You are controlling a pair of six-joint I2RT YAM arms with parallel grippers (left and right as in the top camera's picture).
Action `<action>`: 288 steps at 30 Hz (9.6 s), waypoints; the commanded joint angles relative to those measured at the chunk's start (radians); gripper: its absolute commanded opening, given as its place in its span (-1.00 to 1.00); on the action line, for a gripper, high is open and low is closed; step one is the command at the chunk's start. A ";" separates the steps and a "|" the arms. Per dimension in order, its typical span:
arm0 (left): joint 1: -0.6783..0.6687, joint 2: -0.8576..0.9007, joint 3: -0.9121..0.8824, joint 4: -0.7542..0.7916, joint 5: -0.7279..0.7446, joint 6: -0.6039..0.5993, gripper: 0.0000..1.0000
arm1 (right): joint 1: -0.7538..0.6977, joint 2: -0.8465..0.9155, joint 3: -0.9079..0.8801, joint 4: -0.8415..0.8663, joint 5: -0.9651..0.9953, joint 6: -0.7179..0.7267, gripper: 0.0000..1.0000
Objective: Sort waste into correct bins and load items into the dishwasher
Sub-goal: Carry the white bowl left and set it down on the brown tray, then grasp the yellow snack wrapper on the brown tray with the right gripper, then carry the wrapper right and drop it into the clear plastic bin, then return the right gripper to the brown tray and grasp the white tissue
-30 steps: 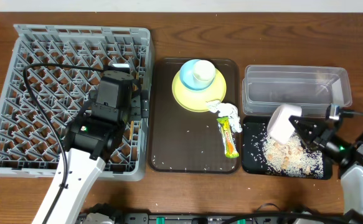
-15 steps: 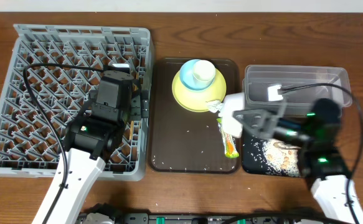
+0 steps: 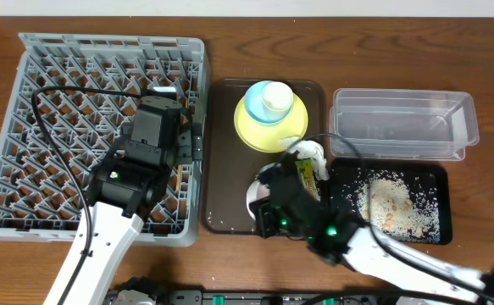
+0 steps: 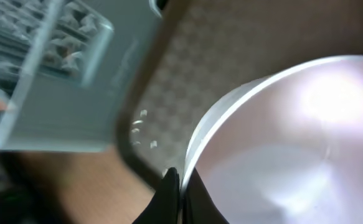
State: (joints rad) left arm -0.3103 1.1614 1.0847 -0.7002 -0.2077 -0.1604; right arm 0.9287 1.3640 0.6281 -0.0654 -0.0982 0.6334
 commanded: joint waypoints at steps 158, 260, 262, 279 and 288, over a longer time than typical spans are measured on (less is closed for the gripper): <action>0.002 0.002 0.006 -0.003 0.005 -0.009 0.85 | -0.472 -0.021 0.555 -0.576 0.273 -0.137 -0.98; 0.002 0.002 0.006 -0.003 0.005 -0.009 0.85 | -0.339 0.537 0.561 -0.608 0.378 -0.650 0.43; 0.002 0.002 0.006 -0.003 0.005 -0.009 0.85 | -0.339 0.548 0.561 -0.604 0.378 -0.650 0.40; 0.002 0.002 0.006 -0.003 0.005 -0.009 0.86 | -0.336 0.566 0.554 -0.636 0.365 -0.650 -0.98; 0.002 0.002 0.006 -0.003 0.006 -0.009 0.85 | -0.336 0.528 0.583 -0.684 0.348 -0.648 -0.98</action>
State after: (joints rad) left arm -0.3103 1.1622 1.0847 -0.7006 -0.2077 -0.1604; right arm 0.5896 1.9179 1.1885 -0.7284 0.2569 -0.0143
